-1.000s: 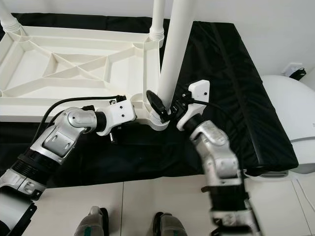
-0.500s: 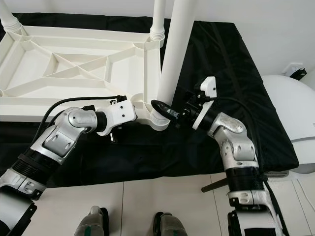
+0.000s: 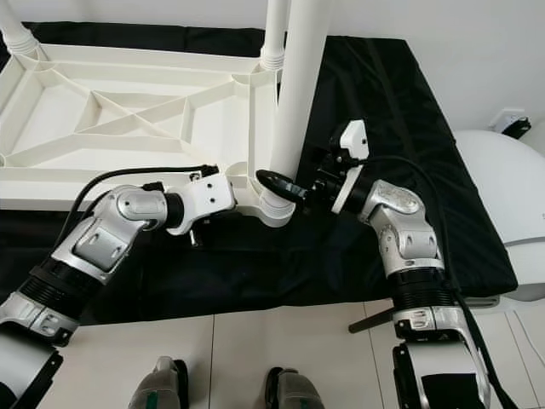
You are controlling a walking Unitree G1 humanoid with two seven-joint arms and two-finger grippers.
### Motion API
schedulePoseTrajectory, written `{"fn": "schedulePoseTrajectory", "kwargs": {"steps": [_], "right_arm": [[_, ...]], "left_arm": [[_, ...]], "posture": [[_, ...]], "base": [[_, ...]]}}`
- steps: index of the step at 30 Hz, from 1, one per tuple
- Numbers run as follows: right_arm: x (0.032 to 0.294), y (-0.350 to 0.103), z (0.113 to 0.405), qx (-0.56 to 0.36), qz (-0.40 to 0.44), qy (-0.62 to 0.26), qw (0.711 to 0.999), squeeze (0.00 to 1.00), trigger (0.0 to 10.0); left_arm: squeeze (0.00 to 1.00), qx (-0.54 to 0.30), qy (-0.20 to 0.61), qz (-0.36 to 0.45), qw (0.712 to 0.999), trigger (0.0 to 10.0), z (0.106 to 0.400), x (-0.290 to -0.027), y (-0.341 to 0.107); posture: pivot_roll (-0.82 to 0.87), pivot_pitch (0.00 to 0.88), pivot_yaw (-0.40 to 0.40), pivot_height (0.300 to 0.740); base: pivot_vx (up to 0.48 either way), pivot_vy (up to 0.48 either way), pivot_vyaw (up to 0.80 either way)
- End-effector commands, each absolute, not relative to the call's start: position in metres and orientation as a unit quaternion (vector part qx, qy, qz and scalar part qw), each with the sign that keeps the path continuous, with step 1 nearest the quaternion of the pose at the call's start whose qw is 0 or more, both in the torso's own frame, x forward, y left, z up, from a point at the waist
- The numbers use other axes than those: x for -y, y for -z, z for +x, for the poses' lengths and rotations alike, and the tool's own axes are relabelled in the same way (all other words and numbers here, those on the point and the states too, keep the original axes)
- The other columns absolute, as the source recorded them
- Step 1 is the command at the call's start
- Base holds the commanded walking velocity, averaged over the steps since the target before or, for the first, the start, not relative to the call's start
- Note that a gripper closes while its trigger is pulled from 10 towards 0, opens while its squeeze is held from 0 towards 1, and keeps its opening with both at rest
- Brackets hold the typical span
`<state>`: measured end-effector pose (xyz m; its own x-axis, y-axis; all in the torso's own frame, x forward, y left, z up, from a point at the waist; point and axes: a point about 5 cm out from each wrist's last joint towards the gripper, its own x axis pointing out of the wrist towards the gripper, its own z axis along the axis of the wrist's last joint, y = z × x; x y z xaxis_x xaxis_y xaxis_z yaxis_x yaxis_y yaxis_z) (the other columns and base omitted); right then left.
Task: Building children table
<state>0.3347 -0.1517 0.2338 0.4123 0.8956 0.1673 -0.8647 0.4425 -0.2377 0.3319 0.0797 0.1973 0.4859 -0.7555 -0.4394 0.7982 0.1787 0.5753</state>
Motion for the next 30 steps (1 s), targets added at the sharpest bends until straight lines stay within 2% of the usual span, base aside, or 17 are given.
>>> {"fn": "schedulePoseTrajectory", "kwargs": {"steps": [1,4,5,19,21,30], "right_arm": [[0.148,-0.235,0.336,0.138,-0.066,-0.536,0.831,0.00,4.2],[0.148,-0.235,0.336,0.138,-0.066,-0.536,0.831,0.00,4.2],[0.148,-0.235,0.336,0.138,-0.068,-0.545,0.824,0.00,0.0],[0.154,-0.229,0.330,0.130,-0.081,-0.556,0.817,0.00,0.0],[0.155,-0.224,0.325,0.128,-0.066,-0.541,0.829,0.00,0.0],[0.154,-0.214,0.316,0.129,-0.039,-0.511,0.849,0.00,0.0]], "left_arm": [[0.00,-0.016,0.513,0.403,0.758,10.0,0.329,-0.076,-0.199],[0.00,-0.016,0.513,0.403,0.758,10.0,0.329,-0.076,-0.199],[0.00,-0.016,0.513,0.403,0.758,10.0,0.329,-0.076,-0.199],[0.00,-0.018,0.518,0.403,0.754,10.0,0.326,-0.075,-0.195],[0.00,-0.019,0.524,0.402,0.751,10.0,0.324,-0.073,-0.193],[0.00,-0.022,0.532,0.402,0.745,10.0,0.320,-0.070,-0.189]], "posture": [[0.09,0.210,-0.022,0.740],[0.09,0.210,-0.022,0.740],[0.09,0.208,-0.023,0.740],[0.08,0.200,-0.025,0.740],[0.07,0.201,-0.026,0.740],[0.07,0.209,-0.022,0.740]], "base": [[0.000,0.000,0.00],[0.000,0.000,0.00],[0.000,0.000,0.00],[0.000,0.000,0.00],[0.000,0.000,0.00],[0.000,0.000,0.00]]}}
